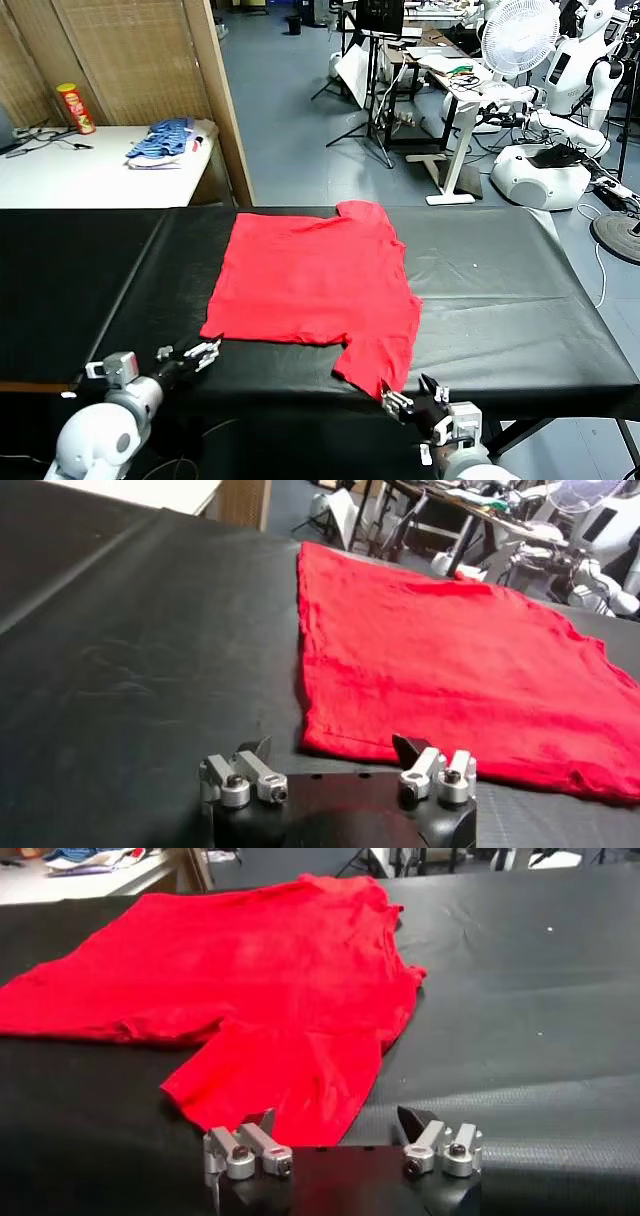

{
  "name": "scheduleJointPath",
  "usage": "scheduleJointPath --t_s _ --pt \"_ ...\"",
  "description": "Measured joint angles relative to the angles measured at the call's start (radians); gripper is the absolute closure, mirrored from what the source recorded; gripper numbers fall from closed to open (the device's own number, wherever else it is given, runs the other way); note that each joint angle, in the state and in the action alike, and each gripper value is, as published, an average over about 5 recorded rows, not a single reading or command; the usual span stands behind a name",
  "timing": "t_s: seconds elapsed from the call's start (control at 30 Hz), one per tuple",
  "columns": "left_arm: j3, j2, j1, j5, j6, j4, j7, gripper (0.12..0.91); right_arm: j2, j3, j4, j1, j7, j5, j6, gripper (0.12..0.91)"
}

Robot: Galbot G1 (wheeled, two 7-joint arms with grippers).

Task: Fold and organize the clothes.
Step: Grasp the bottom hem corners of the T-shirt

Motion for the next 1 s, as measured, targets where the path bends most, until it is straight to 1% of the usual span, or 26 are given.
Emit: scheduleJointPath --t_s 0.07,0.1,0.2,0.27,0.3,0.33,0.37,0.4,0.43,0.47,0.5,0.53,0.57,0.67,0.73,0.87,1.0 --pt "0.003 0.0 -0.004 0.0 -0.002 0.003 0.001 0.232 0.001 -0.001 -0.002 0.001 0.0 -0.004 0.0 0.25" --pt "0.006 0.0 -0.008 0.0 -0.005 0.006 0.002 0.232 0.002 -0.002 -0.004 0.001 0.0 -0.008 0.001 0.273" --pt "0.014 0.001 -0.017 0.002 -0.011 0.016 0.005 0.232 0.006 -0.006 -0.01 0.002 0.0 -0.02 0.003 0.393" --pt "0.019 0.001 -0.024 0.004 -0.015 0.026 0.005 0.248 0.009 -0.01 -0.015 0.003 0.001 -0.025 0.004 0.502" --pt "0.02 0.001 -0.027 0.005 -0.017 0.031 0.005 0.272 0.01 -0.013 -0.018 0.003 0.003 -0.027 0.005 0.552" --pt "0.021 0.001 -0.028 0.007 -0.02 0.036 0.004 0.313 0.011 -0.016 -0.02 0.003 0.006 -0.028 0.005 0.618" --pt "0.022 0.0 -0.029 0.008 -0.022 0.039 0.004 0.353 0.012 -0.019 -0.021 0.003 0.009 -0.028 0.005 0.668" --pt "0.022 -0.001 -0.028 0.01 -0.024 0.041 0.004 0.403 0.013 -0.021 -0.022 0.003 0.013 -0.028 0.005 0.718" --pt "0.022 -0.002 -0.026 0.013 -0.027 0.041 0.004 0.469 0.014 -0.022 -0.02 0.002 0.017 -0.027 0.005 0.783" --pt "0.023 -0.003 -0.023 0.016 -0.028 0.039 0.004 0.519 0.015 -0.022 -0.018 0.0 0.021 -0.025 0.005 0.831" --pt "0.024 -0.005 -0.02 0.019 -0.028 0.037 0.004 0.57 0.015 -0.021 -0.015 -0.002 0.025 -0.024 0.004 0.861" --pt "0.025 -0.006 -0.016 0.023 -0.029 0.034 0.004 0.637 0.014 -0.018 -0.01 -0.005 0.029 -0.023 0.002 0.891" --pt "0.026 -0.008 -0.012 0.027 -0.029 0.03 0.004 0.687 0.013 -0.013 -0.005 -0.009 0.031 -0.023 -0.002 0.905" --pt "0.03 -0.014 0.002 0.036 -0.027 0.017 0.002 0.844 0.003 0.004 0.023 -0.027 0.033 -0.022 -0.023 0.904" --pt "0.031 -0.019 0.012 0.039 -0.024 0.004 -0.003 0.894 -0.006 0.02 0.053 -0.045 0.03 -0.021 -0.036 0.904" --pt "0.029 -0.028 0.04 0.039 -0.011 -0.042 -0.028 0.902 -0.029 0.062 0.12 -0.084 0.019 -0.006 -0.039 0.904" --pt "0.024 -0.031 0.087 0.031 0.002 -0.109 -0.051 0.903 -0.052 0.111 0.145 -0.091 0.004 0.03 -0.016 0.904"
